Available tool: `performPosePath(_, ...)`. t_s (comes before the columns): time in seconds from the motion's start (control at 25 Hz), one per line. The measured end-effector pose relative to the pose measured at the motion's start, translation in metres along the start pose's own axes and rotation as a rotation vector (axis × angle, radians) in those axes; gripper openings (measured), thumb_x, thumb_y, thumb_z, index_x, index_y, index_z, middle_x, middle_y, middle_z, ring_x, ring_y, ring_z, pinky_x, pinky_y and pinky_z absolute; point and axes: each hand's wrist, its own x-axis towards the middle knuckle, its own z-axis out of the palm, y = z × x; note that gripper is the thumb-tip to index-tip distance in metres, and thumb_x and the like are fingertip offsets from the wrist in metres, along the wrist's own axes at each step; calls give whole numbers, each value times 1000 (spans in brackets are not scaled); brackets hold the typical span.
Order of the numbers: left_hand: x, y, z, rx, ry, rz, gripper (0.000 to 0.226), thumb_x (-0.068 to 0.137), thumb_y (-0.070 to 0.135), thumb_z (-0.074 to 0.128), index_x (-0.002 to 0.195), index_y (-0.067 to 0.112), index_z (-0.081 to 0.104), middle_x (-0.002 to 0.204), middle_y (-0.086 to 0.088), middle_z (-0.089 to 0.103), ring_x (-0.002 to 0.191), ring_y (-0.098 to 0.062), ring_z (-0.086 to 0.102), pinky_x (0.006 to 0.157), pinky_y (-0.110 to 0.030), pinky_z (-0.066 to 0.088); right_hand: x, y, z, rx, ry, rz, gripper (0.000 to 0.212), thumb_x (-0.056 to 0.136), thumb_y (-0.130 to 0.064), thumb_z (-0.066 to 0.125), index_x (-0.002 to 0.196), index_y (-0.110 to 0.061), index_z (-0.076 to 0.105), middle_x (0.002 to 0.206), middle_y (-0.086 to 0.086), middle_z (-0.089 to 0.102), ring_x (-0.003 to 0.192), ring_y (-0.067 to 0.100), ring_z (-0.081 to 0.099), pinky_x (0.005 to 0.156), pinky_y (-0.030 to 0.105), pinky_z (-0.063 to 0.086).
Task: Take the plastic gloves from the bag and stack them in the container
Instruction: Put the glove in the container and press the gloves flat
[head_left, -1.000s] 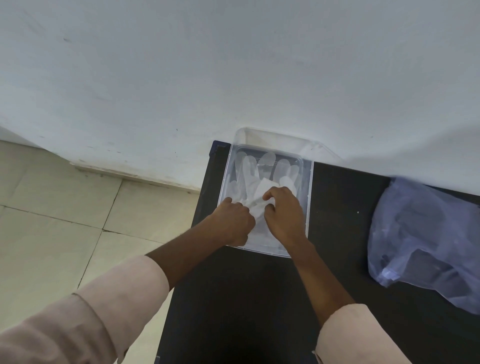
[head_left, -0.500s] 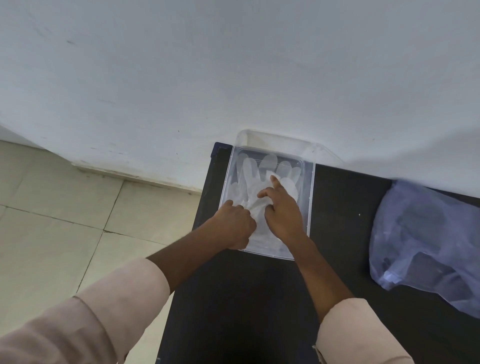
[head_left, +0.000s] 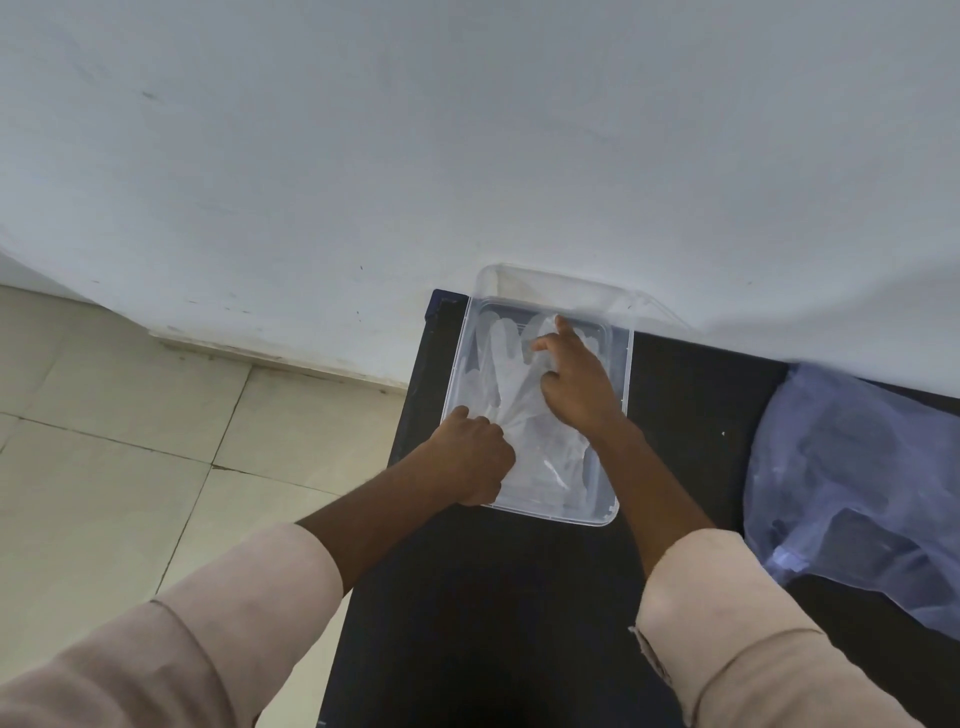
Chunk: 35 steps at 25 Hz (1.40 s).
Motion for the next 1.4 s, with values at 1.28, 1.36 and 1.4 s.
performPosePath(1.28,-2,2,-2,-2,-20,-1,34,96,33,49,122,15,60,114,-7,64,104,-23,60,100,-40,40,-55,-22,38,285,534,261,49,91,-6,54,138,-15,44,160,5,23,148,22,21,112,22,22)
performPosePath(1.36,-2,3,-2,-8,-17,-6,34,96,32,48,123,15,60,116,-7,64,105,-23,60,100,-40,39,-61,-25,44,310,551,166,43,90,-6,55,132,-16,51,150,5,42,140,20,37,108,13,21)
performPosePath(1.4,-2,3,-2,-10,-11,-9,34,96,32,48,123,15,61,116,-7,64,104,-22,60,99,-40,39,-62,-25,46,320,490,125,38,91,-7,55,128,-16,54,142,5,51,133,19,45,108,15,27)
